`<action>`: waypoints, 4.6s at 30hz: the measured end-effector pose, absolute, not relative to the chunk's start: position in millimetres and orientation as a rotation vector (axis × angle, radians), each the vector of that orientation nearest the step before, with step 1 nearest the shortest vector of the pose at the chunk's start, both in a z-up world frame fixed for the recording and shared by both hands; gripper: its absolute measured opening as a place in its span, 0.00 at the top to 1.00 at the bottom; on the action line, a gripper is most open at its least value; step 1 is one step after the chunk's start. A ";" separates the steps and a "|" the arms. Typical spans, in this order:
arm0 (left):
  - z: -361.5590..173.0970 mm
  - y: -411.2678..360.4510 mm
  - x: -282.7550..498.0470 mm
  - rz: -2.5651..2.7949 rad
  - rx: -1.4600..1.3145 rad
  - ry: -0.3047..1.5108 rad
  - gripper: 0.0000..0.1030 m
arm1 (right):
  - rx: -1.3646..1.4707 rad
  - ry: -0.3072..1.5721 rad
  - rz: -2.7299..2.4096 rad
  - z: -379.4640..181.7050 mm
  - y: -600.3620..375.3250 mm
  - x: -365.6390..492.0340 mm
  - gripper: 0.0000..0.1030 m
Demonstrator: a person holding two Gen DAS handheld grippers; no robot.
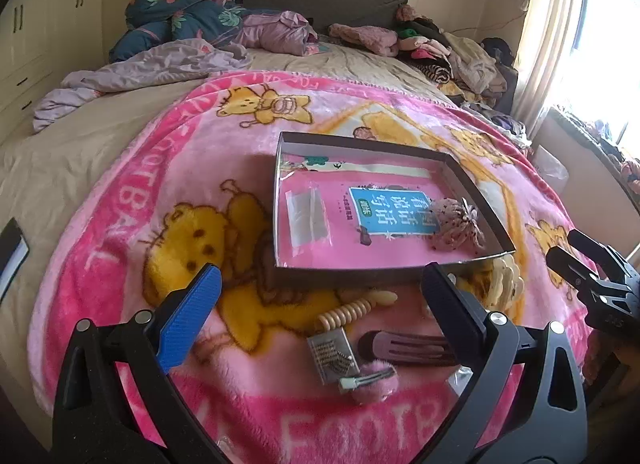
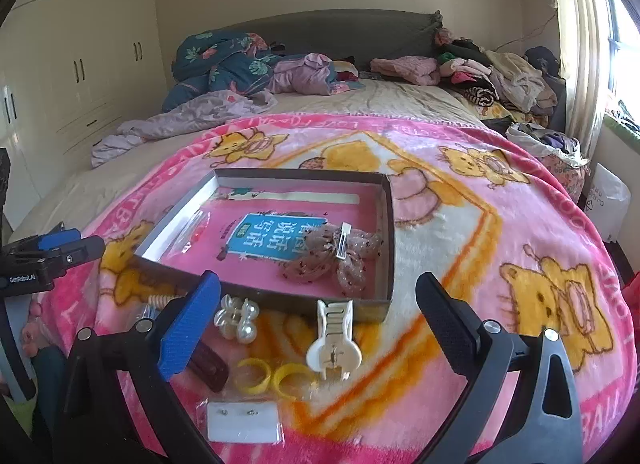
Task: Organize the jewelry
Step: 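Withdraw both tools from the box toward the remaining jewelry, then grasp the bagged earring card with the right tool while the left tool grasps the pink fluffy clip, then carry the earring card and fluffy clip into the grey box while both tools release them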
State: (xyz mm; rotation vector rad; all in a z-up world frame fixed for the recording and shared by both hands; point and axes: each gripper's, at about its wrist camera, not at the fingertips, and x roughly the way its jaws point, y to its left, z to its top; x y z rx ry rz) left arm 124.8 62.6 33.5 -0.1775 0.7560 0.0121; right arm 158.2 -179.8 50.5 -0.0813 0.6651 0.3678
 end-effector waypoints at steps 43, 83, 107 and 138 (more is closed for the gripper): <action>-19.5 60.3 64.0 0.019 -0.172 0.911 0.11 | -0.130 0.803 0.488 0.9 -168.6 97.2 0.07; -66.3 21.9 106.5 -0.038 -0.321 0.996 0.62 | -0.151 0.838 0.597 -65.5 -156.2 108.3 0.39; -29.7 35.9 74.1 -0.062 -0.306 0.912 0.81 | -0.140 0.783 0.586 -22.2 -170.1 101.6 0.39; -0.3 80.5 101.8 0.027 -0.316 0.799 0.81 | -0.106 0.724 0.600 14.1 -123.6 172.0 0.39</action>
